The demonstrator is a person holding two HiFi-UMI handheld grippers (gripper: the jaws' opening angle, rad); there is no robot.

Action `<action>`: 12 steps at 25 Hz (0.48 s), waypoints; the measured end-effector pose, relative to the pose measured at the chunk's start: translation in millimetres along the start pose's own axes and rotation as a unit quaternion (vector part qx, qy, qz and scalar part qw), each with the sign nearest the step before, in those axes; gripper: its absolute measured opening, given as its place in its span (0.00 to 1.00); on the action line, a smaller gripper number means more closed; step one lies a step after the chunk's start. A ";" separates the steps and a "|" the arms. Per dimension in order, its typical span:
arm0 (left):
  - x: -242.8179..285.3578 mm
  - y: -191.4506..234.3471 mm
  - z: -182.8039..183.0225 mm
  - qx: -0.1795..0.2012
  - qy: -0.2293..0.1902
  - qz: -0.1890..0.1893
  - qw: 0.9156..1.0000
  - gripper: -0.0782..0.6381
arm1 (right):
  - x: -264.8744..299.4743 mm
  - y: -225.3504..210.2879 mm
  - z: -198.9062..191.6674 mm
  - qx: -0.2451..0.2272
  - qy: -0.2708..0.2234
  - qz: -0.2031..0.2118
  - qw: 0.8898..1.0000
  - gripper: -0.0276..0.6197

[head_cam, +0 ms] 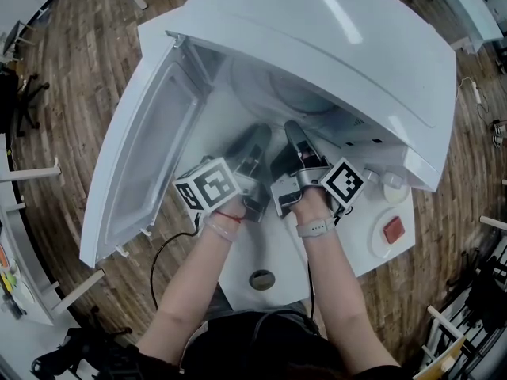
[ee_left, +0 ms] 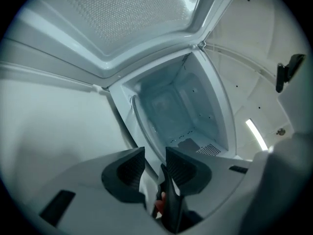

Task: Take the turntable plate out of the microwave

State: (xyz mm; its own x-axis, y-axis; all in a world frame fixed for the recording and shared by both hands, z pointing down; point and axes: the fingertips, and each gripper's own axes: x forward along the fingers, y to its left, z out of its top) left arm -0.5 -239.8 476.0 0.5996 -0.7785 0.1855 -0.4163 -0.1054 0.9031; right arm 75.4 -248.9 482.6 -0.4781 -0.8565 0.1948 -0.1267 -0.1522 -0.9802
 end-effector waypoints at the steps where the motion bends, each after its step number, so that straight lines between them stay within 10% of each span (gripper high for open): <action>1: 0.2 1.6 0.5 -0.011 -0.001 0.000 1.000 0.28 | -2.0 0.2 -1.9 0.001 0.004 0.002 1.000 0.12; 12: 7.0 14.3 14.2 -0.069 -0.026 -0.003 0.997 0.28 | -18.4 -1.4 -13.7 0.005 0.026 0.008 1.000 0.12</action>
State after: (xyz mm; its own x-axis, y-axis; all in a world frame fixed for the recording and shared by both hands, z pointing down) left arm -12.0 -255.6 484.7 0.5635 -0.8098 0.1633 -0.3134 -0.0267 0.9492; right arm 72.4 -226.1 480.9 -0.5248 -0.8317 0.1811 -0.1099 -0.1448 -0.9833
